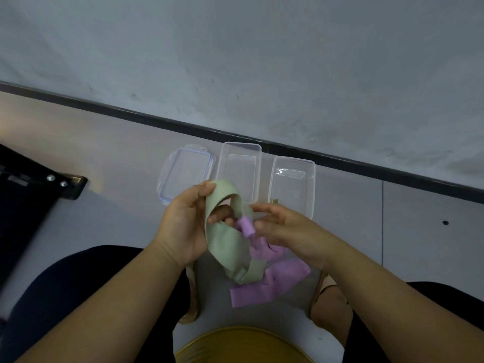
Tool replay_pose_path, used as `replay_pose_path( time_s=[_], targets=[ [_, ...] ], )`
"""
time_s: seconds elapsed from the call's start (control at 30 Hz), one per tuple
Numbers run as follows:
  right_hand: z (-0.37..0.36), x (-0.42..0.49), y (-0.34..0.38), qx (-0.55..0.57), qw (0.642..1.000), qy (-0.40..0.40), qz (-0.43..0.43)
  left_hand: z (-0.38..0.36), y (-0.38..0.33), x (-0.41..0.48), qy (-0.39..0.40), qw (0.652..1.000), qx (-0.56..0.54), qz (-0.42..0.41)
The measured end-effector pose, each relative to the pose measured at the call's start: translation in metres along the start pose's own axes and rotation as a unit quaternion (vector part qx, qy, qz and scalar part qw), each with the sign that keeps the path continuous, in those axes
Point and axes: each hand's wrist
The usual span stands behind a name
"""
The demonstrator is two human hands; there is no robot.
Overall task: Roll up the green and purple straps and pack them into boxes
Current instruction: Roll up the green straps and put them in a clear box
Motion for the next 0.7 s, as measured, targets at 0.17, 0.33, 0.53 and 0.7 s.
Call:
replay_pose_path(
  time_s=[0.17, 0.33, 0.53, 0.7],
  targets=[
    [0.003, 0.003, 0.002, 0.026, 0.994, -0.094, 0.039, 0.004, 0.007, 0.005, -0.17, 0.953, 0.246, 0.047],
    [0.006, 0.004, 0.006, 0.128, 0.976, -0.179, 0.011, 0.009, 0.016, 0.002, -0.123, 0.85, 0.512, -0.005],
    [0.015, -0.006, 0.016, 0.27, 0.95, -0.144, -0.056, 0.003, 0.023, -0.007, 0.038, 0.803, 0.587, 0.095],
    [0.009, -0.008, 0.017, 0.271, 0.955, -0.092, -0.077, 0.002, 0.024, -0.005, 0.067, 0.84, 0.535, 0.061]
  ],
)
Point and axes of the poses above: each hand's wrist, its own x-axis towards the middle knuckle, its own z-axis out of the back of the hand, y = z × x, and after that the axes turned 7 degrees about -z, right-handed
